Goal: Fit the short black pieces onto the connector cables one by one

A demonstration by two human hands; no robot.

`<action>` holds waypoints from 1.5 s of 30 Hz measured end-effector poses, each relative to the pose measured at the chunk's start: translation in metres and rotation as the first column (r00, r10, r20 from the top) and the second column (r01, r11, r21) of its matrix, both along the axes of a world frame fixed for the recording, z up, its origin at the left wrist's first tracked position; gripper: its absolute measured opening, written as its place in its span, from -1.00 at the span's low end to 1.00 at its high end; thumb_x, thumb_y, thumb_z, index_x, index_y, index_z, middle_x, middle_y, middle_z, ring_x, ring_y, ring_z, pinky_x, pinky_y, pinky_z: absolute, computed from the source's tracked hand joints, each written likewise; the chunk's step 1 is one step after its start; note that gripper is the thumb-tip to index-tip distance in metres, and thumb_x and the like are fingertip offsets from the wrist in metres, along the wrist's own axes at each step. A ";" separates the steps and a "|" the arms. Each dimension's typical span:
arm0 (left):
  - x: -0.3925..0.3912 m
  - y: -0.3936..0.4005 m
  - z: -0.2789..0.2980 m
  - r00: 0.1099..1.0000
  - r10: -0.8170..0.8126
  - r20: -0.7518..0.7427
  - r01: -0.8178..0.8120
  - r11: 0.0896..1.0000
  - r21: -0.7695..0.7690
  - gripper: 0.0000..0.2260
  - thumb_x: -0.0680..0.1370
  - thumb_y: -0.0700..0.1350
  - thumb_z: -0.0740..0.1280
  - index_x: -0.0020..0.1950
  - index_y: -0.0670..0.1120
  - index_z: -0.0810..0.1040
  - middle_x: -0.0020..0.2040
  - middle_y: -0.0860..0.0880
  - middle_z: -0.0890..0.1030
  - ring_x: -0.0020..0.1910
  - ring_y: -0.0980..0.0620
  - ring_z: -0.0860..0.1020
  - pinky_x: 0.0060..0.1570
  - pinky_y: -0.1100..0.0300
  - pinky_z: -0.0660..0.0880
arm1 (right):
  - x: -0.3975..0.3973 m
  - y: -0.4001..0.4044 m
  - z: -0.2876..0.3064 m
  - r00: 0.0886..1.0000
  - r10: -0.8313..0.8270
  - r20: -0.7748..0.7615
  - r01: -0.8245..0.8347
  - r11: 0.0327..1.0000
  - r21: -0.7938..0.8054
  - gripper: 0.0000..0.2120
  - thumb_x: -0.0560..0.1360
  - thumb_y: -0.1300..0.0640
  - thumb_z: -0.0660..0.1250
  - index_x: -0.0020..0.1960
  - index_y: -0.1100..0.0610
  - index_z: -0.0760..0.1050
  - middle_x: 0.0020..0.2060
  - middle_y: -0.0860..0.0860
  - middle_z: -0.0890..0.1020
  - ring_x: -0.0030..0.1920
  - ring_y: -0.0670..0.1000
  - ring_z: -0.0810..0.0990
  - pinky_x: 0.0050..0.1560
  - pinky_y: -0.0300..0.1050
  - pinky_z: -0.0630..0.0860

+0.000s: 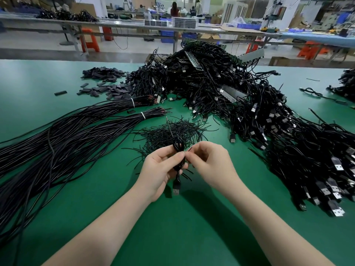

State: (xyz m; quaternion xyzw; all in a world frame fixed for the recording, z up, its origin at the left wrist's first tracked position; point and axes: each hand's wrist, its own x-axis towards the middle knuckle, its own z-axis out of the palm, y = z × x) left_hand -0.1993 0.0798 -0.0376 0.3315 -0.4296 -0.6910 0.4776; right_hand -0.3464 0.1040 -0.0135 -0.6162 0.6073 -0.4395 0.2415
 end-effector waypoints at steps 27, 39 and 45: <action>0.000 0.001 -0.002 0.999 -0.044 0.026 0.046 0.994 -0.098 -0.84 0.38 -0.15 0.42 -0.08 -0.01 0.71 -0.14 0.03 0.69 -0.26 0.05 0.63 -0.30 0.26 0.52 | -0.012 0.002 0.010 0.722 -0.143 0.677 -0.375 0.741 0.557 -0.74 0.24 -0.03 0.52 -0.24 0.13 0.60 -0.38 -0.01 0.61 -0.44 -0.11 0.49 -0.47 -0.31 0.42; -0.001 0.001 -0.005 0.999 -0.016 0.038 0.020 0.993 -0.113 -0.83 0.35 -0.12 0.44 -0.09 0.03 0.73 -0.14 0.01 0.69 -0.19 0.10 0.62 -0.21 0.24 0.58 | -0.010 0.004 0.016 0.648 -0.246 0.721 -0.370 0.725 0.581 -0.79 0.36 0.08 0.50 -0.15 0.20 0.57 -0.36 0.06 0.65 -0.42 -0.06 0.61 -0.50 -0.31 0.49; -0.001 0.001 -0.005 0.998 -0.026 0.058 0.033 0.994 -0.108 -0.83 0.35 -0.13 0.44 -0.09 0.02 0.73 -0.17 0.01 0.69 -0.20 0.11 0.63 -0.25 0.29 0.55 | -0.013 0.004 0.019 0.668 -0.163 0.726 -0.365 0.778 0.511 -0.89 0.47 0.22 0.42 -0.17 0.26 0.58 -0.37 0.07 0.64 -0.42 -0.08 0.60 -0.43 -0.31 0.54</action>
